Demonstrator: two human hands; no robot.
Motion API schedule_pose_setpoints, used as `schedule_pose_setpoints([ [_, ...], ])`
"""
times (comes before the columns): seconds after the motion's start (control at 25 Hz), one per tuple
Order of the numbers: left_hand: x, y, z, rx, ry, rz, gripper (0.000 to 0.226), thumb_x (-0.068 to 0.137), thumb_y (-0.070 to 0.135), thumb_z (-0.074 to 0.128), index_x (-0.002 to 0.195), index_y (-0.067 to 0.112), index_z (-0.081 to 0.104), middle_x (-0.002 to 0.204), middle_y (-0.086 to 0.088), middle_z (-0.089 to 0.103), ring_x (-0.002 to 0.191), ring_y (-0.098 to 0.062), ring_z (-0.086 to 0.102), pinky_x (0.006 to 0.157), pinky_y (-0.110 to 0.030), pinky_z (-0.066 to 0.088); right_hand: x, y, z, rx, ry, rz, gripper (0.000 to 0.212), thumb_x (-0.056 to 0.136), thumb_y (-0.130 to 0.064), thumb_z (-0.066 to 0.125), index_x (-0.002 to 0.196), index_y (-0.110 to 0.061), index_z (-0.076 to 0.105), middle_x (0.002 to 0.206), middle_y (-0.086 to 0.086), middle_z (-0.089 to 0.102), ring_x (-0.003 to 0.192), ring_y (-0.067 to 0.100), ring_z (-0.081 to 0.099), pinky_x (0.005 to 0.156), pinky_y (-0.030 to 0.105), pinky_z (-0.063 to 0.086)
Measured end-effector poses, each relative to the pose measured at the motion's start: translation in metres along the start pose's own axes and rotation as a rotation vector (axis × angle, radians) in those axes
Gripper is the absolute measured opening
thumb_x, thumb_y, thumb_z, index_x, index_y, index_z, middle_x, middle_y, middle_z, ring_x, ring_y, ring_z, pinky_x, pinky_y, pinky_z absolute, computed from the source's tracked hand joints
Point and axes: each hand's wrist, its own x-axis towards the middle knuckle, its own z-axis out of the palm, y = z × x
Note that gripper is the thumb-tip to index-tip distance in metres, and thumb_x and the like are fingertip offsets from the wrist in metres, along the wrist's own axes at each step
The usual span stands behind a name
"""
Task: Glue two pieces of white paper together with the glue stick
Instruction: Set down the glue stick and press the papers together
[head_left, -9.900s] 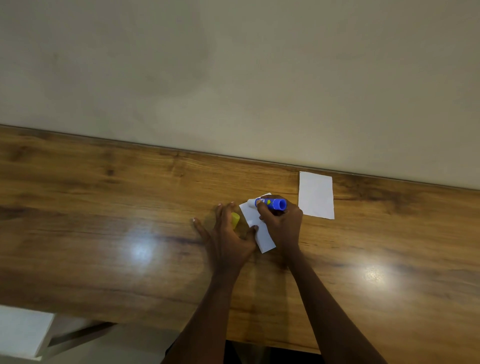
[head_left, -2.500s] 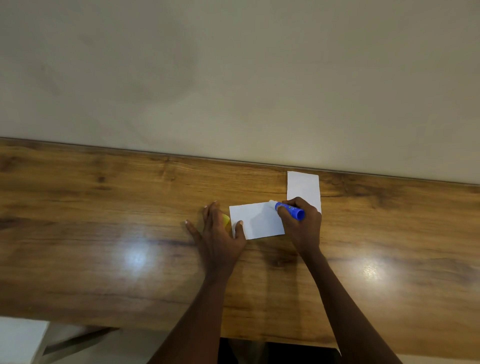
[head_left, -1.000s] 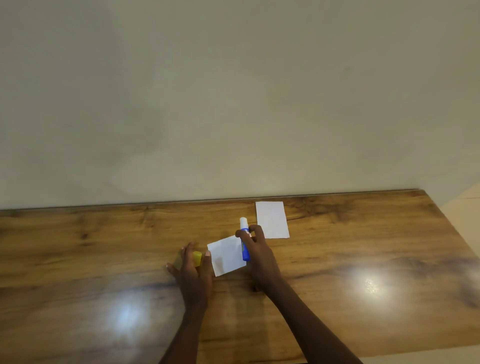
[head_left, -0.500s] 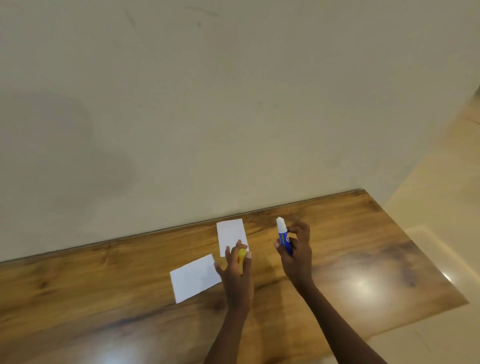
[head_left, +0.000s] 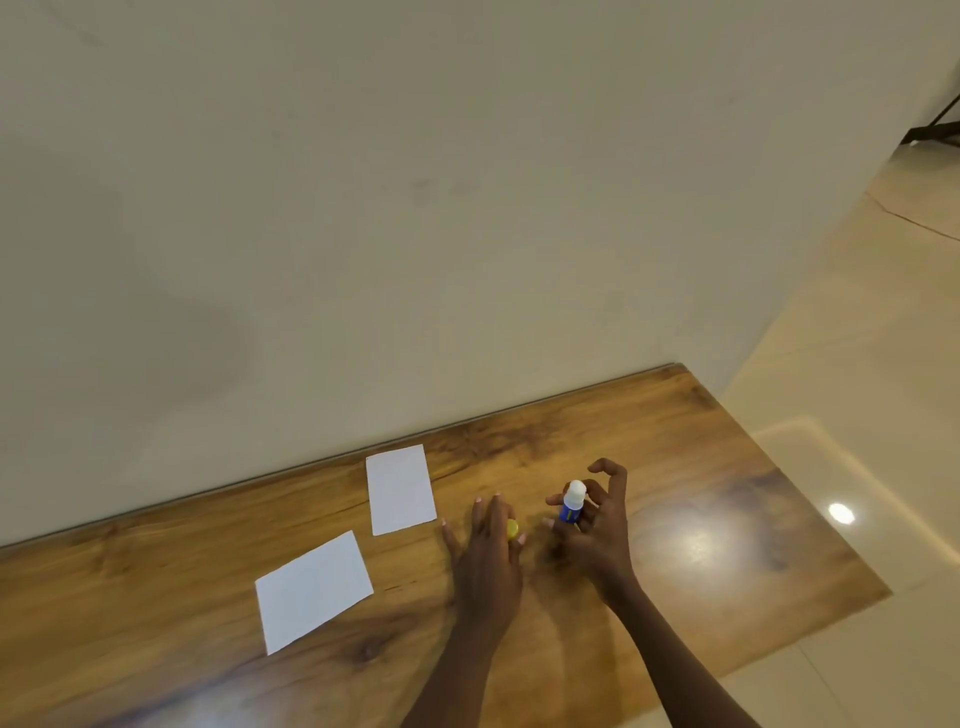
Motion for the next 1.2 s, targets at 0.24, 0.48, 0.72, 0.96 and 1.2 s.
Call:
schedule_pose_setpoints([
  [0.24, 0.000, 0.002, -0.001, 0.051, -0.033, -0.015, 0.050, 0.093, 0.030, 0.038, 0.139, 0.019, 0.021, 0.147, 0.001, 0.036, 0.143, -0.018, 0.011, 0.109, -0.045, -0.017, -0.001, 0.003, -0.001, -0.140, -0.061, -0.034, 0.077, 0.059, 0.007, 0.074, 0.103, -0.039, 0.031, 0.085, -0.002, 0.061, 0.078, 0.011, 0.066, 0.075, 0.033, 0.056],
  [0.48, 0.003, -0.008, -0.037, -0.315, -0.036, -0.061, 0.051, 0.088, 0.032, 0.050, 0.134, 0.018, 0.031, 0.143, -0.005, 0.040, 0.133, -0.023, 0.036, 0.117, -0.046, 0.000, -0.026, -0.024, -0.021, -0.075, 0.223, -0.293, 0.068, 0.056, 0.008, 0.060, 0.110, -0.025, 0.037, 0.117, -0.016, 0.038, 0.115, 0.017, 0.043, 0.103, 0.022, 0.036],
  [0.72, 0.021, -0.070, -0.104, -0.171, 0.279, -0.322, 0.031, 0.090, 0.014, 0.046, 0.120, 0.009, 0.049, 0.133, -0.016, 0.051, 0.126, -0.036, 0.042, 0.114, -0.051, 0.012, -0.047, -0.068, 0.067, -0.430, 0.166, -0.684, 0.030, 0.075, -0.005, 0.048, 0.103, -0.011, 0.052, 0.106, 0.014, 0.053, 0.101, 0.022, 0.051, 0.081, 0.027, 0.047],
  [0.96, 0.041, -0.099, -0.114, 0.147, 0.048, -0.223, 0.043, 0.088, 0.026, 0.051, 0.129, 0.020, 0.043, 0.144, -0.007, 0.041, 0.139, -0.025, 0.026, 0.115, -0.051, 0.002, -0.004, -0.052, 0.160, -0.722, -0.194, 0.060, 0.045, 0.088, -0.025, 0.052, 0.126, -0.005, 0.036, 0.133, 0.014, 0.043, 0.119, 0.028, 0.043, 0.094, 0.033, 0.040],
  [1.2, 0.046, -0.099, -0.098, 0.199, 0.032, -0.246, 0.048, 0.082, 0.041, 0.056, 0.126, 0.022, 0.048, 0.143, -0.004, 0.043, 0.136, -0.024, 0.031, 0.114, -0.053, 0.000, 0.018, -0.053, 0.188, -0.776, -0.064, 0.355, 0.056, 0.078, -0.032, 0.066, 0.120, -0.005, 0.042, 0.127, 0.014, 0.051, 0.115, 0.030, 0.049, 0.096, 0.040, 0.038],
])
